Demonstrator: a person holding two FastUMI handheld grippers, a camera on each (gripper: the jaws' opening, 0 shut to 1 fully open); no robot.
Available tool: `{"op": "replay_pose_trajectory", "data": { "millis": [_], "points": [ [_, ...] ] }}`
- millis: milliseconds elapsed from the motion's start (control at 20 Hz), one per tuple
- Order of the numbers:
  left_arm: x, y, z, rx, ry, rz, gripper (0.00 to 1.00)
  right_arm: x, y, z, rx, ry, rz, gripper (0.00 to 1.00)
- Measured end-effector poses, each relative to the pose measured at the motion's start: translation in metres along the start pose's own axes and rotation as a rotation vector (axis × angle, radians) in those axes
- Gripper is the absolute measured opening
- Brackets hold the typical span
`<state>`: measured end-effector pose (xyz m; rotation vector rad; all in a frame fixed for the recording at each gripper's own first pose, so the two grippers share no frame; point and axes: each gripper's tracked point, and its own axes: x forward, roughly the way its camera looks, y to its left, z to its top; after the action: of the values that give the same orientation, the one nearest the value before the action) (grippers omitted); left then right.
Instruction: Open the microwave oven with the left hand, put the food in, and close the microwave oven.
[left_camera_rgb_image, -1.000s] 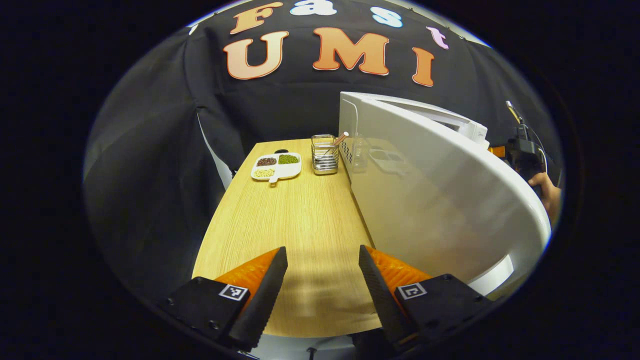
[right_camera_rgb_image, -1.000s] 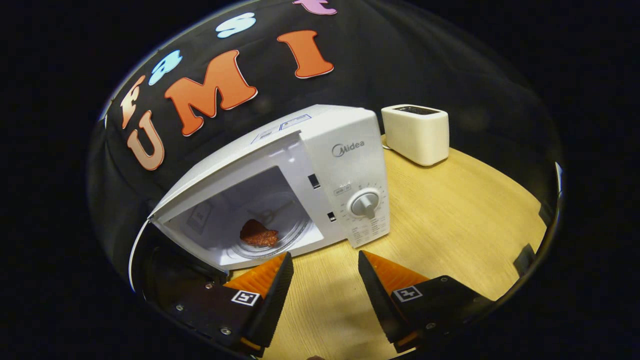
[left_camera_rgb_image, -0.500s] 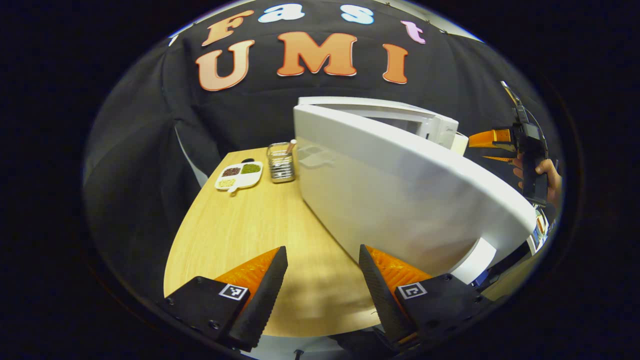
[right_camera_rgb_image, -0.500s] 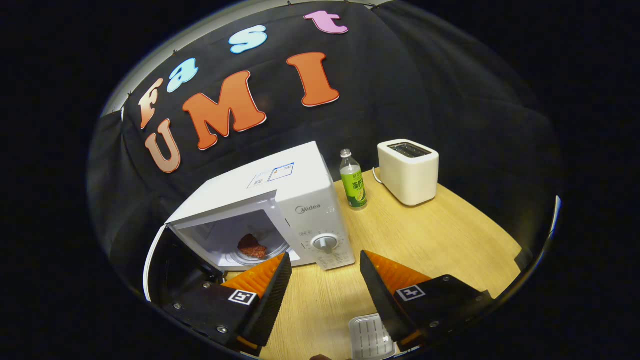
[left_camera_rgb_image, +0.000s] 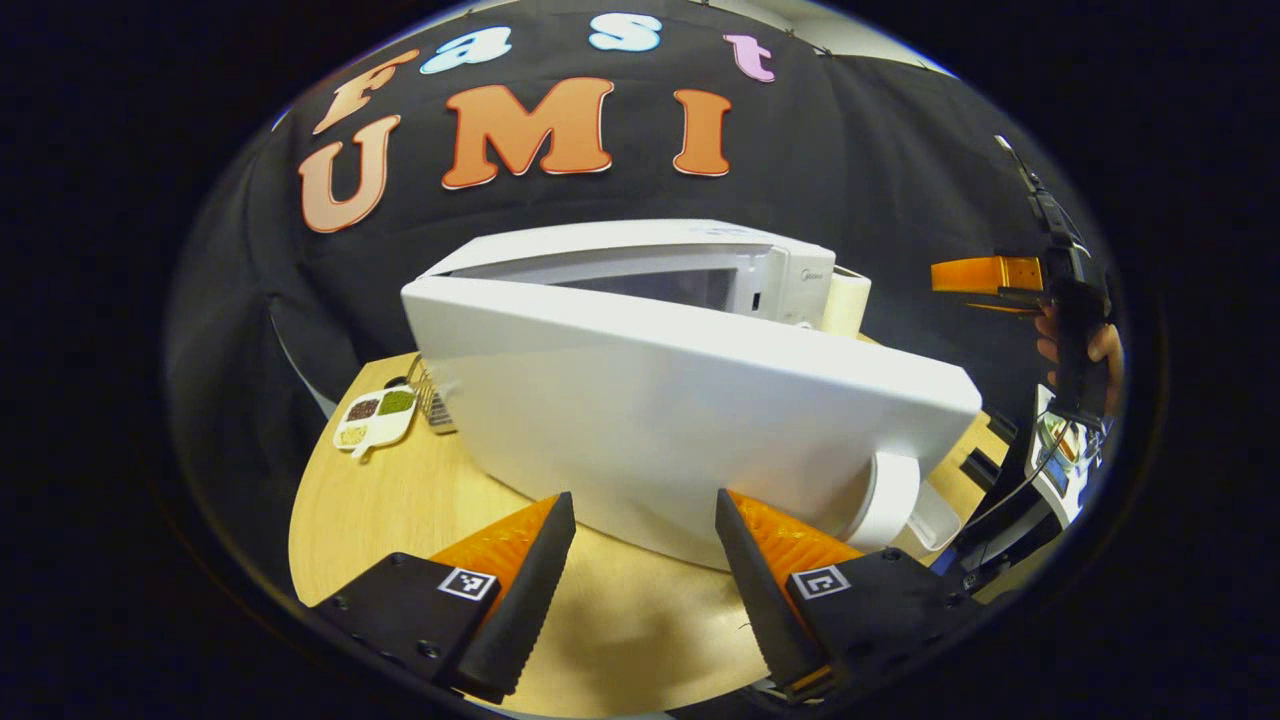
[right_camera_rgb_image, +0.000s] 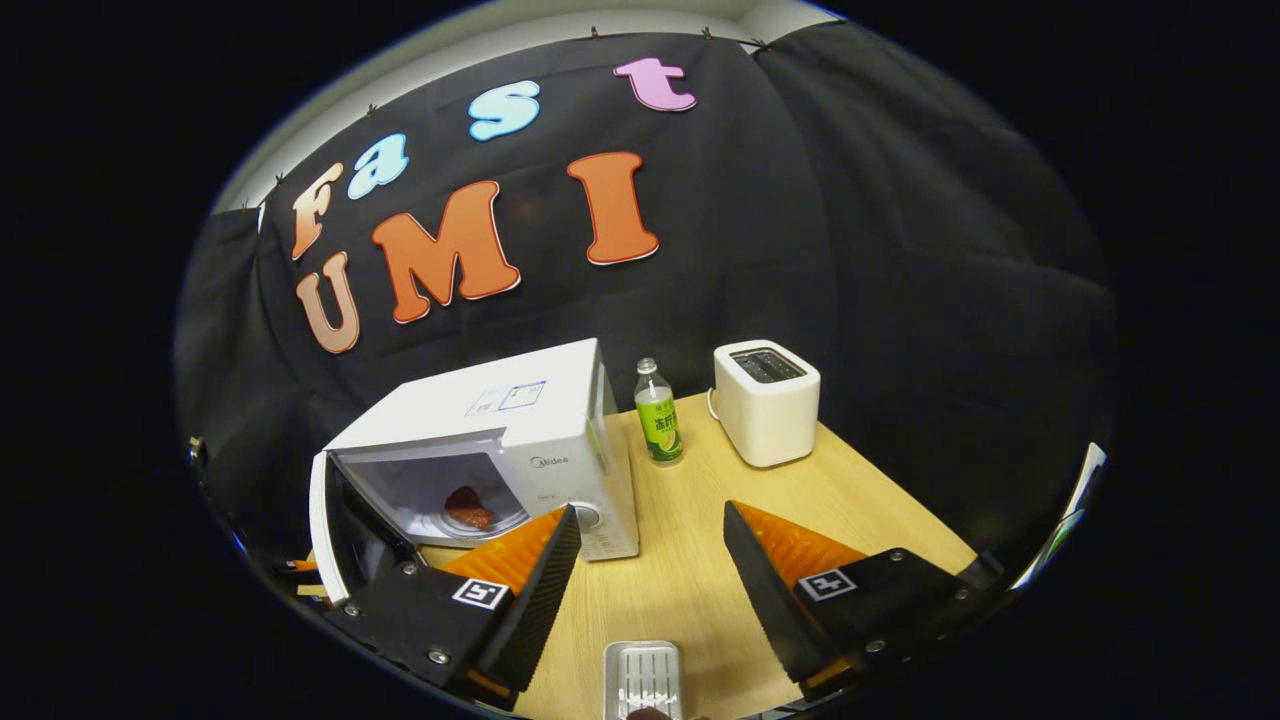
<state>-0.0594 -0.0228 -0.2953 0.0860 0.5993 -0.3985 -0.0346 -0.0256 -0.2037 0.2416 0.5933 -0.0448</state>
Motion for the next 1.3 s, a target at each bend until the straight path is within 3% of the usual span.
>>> {"op": "replay_pose_trajectory", "data": {
  "millis": [100, 150, 200, 250, 300, 350, 400, 450, 550, 600, 750, 800, 900, 1000, 1150, 1250, 1300],
  "points": [
    [0.016, -0.019, 0.009, 0.009, 0.000, -0.031, 0.90, -0.007, -0.012, 0.004, -0.011, -0.011, -0.016, 0.90],
    [0.024, -0.030, 0.012, 0.013, 0.001, -0.045, 0.73, -0.011, -0.018, 0.004, -0.013, -0.014, -0.023, 0.89],
    [0.032, -0.038, 0.016, 0.023, 0.001, -0.053, 0.72, -0.014, -0.022, 0.006, -0.011, -0.017, -0.029, 0.90],
    [0.040, -0.042, 0.019, 0.040, 0.000, -0.051, 0.57, -0.016, -0.026, 0.006, -0.010, -0.018, -0.036, 0.90],
    [0.047, -0.046, 0.022, 0.055, -0.005, -0.042, 0.51, -0.018, -0.029, 0.006, -0.006, -0.021, -0.042, 0.89],
    [0.054, -0.049, 0.025, 0.064, -0.006, -0.032, 0.23, -0.022, -0.033, 0.007, -0.003, -0.023, -0.047, 0.90],
    [0.063, -0.052, 0.027, 0.061, -0.008, -0.022, 0.21, -0.025, -0.035, 0.008, -0.002, -0.028, -0.051, 0.90],
    [0.073, -0.058, 0.029, 0.054, -0.005, -0.024, 0.12, -0.027, -0.036, 0.009, -0.004, -0.033, -0.053, 0.89],
    [0.089, -0.059, 0.034, 0.045, -0.001, -0.012, 0.06, -0.030, -0.037, 0.010, -0.018, -0.039, -0.059, 0.90],
    [0.097, -0.059, 0.041, 0.038, -0.010, -0.001, 0.12, -0.032, -0.038, 0.011, -0.027, -0.043, -0.059, 0.90],
    [0.124, -0.050, 0.057, 0.016, -0.035, 0.059, 0.11, -0.033, -0.038, 0.014, -0.049, -0.047, -0.061, 0.90],
    [0.131, -0.045, 0.063, 0.006, -0.041, 0.080, 0.17, -0.031, -0.039, 0.015, -0.052, -0.047, -0.061, 0.90],
    [0.143, -0.034, 0.074, -0.013, -0.055, 0.121, 0.11, -0.033, -0.040, 0.016, -0.055, -0.049, -0.061, 0.90],
    [0.147, -0.041, 0.069, -0.075, -0.029, 0.098, 0.11, -0.030, -0.042, 0.017, -0.060, -0.048, -0.065, 0.90],
    [0.159, -0.043, 0.064, -0.054, -0.018, 0.127, 0.00, -0.026, -0.044, 0.015, -0.052, -0.035, -0.068, 0.90],
    [0.163, -0.041, 0.070, -0.033, -0.039, 0.156, 0.05, -0.022, -0.044, 0.020, -0.058, -0.044, -0.066, 0.89],
    [0.163, -0.048, 0.076, -0.039, -0.046, 0.126, 0.05, -0.020, -0.043, 0.022, -0.062, -0.045, -0.063, 0.89]
  ]
}}
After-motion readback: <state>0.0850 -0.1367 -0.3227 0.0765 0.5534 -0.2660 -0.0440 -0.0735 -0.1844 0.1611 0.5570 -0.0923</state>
